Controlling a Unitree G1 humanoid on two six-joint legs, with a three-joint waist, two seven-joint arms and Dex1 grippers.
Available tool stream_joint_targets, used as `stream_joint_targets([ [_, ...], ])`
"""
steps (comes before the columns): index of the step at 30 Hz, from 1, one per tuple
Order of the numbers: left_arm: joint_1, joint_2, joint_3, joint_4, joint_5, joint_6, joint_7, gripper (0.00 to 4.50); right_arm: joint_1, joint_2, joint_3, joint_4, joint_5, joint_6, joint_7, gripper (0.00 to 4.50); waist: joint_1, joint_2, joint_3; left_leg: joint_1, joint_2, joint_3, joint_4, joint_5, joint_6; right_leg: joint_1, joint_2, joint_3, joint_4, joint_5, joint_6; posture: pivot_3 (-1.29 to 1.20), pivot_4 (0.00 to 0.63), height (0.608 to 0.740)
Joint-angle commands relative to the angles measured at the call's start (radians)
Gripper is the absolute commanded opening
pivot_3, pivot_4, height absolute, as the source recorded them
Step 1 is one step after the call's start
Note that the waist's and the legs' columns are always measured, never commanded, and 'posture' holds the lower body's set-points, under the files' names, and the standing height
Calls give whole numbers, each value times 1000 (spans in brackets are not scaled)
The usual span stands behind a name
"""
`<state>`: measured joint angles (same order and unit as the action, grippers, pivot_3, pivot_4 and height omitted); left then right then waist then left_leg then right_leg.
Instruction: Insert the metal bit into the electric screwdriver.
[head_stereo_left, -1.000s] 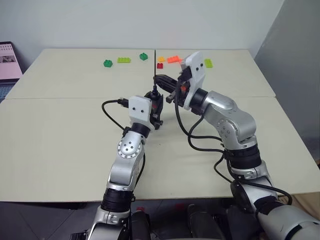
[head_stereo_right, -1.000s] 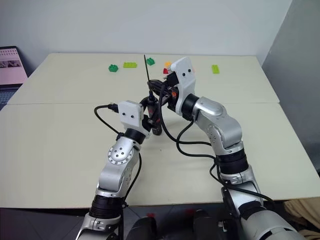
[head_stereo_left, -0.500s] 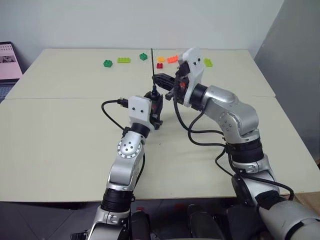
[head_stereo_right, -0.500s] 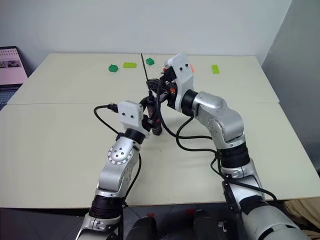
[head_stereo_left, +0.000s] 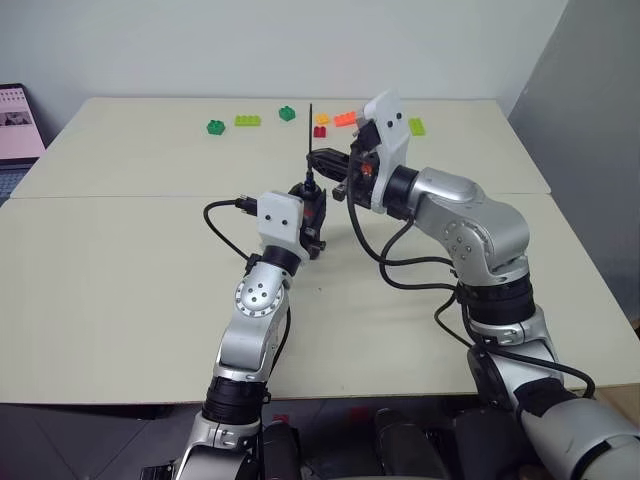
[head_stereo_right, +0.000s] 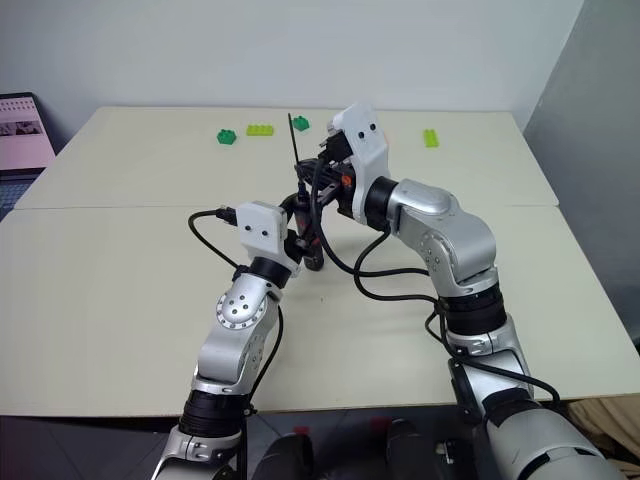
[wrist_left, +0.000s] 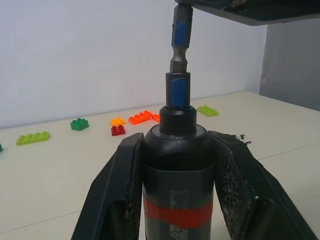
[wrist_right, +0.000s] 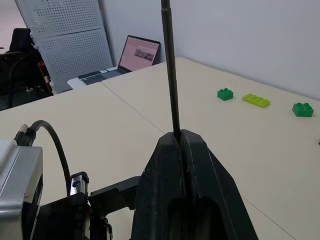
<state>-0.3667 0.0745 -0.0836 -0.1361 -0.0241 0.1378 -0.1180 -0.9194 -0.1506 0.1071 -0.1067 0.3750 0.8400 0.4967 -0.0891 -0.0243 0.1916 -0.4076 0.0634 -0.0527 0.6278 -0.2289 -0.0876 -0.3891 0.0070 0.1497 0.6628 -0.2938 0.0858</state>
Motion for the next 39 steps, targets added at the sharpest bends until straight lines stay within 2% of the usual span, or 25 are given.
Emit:
stream_joint_targets([
  [1, -1, 7, 10, 12, 20, 9, 11, 1628, 23, 19, 27, 1, 7, 66, -23, 0, 0, 0, 0, 0, 0, 0, 0, 0, 0, 0, 0, 0, 0, 0, 0, 0, 150, 740],
  [9, 3, 16, 5, 11, 24, 0, 0, 1628, 4, 42, -10, 38, 25, 89, -40, 0, 0, 0, -2, 0, 0, 0, 0, 0, 0, 0, 0, 0, 0, 0, 0, 0, 150, 740],
  [18, 7, 27, 1, 7, 28, -9, -4, 1628, -28, 18, -29, 58, 39, 99, -23, 0, -1, 0, -2, 0, 0, 0, 0, 0, 0, 0, 0, 0, 0, 0, 0, 0, 150, 740],
  [39, -2, 23, 9, -3, 17, -15, 6, 1628, -98, -13, -93, -25, 95, 137, -55, 0, -1, 0, -2, -2, 0, 0, 0, 0, 0, -1, 0, 0, -1, 0, 0, 0, 150, 740],
])
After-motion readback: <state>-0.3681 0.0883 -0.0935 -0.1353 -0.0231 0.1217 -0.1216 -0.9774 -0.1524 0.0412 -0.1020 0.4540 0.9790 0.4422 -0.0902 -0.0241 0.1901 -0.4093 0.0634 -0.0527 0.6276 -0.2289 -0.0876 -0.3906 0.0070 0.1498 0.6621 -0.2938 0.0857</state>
